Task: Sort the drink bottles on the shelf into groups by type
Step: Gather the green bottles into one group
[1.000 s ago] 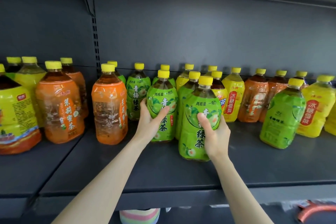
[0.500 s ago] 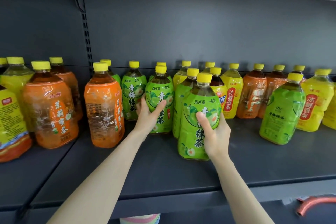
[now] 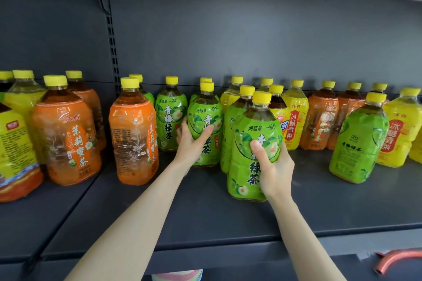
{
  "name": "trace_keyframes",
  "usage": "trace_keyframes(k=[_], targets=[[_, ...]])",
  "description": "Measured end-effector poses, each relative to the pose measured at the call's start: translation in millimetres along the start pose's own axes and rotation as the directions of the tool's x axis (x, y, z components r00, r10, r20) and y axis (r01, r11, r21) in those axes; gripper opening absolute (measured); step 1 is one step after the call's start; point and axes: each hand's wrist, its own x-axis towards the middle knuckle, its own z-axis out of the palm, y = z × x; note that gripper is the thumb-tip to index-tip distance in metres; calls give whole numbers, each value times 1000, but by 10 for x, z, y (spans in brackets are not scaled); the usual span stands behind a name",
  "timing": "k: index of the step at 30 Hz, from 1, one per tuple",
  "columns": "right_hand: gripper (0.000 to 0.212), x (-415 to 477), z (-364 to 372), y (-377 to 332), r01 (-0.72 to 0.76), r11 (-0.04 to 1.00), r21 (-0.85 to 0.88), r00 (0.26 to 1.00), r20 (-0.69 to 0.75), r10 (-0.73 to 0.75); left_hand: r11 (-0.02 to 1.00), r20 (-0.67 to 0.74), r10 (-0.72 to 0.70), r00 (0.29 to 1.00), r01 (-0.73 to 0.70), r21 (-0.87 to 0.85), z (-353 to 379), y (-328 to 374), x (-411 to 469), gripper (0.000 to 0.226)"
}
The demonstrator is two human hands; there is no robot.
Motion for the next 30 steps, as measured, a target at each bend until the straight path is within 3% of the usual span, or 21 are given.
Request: trace_keyframes(k=[5,10,13,16,19,24,28,30], targets=[[51,-25,-8,-44,7,1000,8,1000,20,-7,996,37,-60,998,63,-65,-40,32,-35,112],[77,-93,4,-110,-40,998,-58,998,37,42,994,52,-84,995,88,-70,-131,44,-237,86],[75,-174,80,-144,-53,993,-107,995,82,62,995,-11,14,1000,-15,-97,-192,185,-422,66],[60,-248,219,-217,-63,989,-130,981,175,86,975,14,117,993,-112,-194,-194,359,-618,53],[51,-284,430,-225,-30,985,-169,962,263,75,963,78,184,980,-164,-213,-191,432,-696,55],[96,-272,595,-166,-2,974,-228,940,331,80,965,107,233,966,-216,-148,-299,390,-633,70],[100,-344,477,-129,-48,984,-172,901,417,117,964,92,252,963,-242,-110,-315,302,-541,68],[89,-367,397,-68,-7,974,-226,890,443,109,966,80,251,965,-244,-86,-297,264,-491,68]])
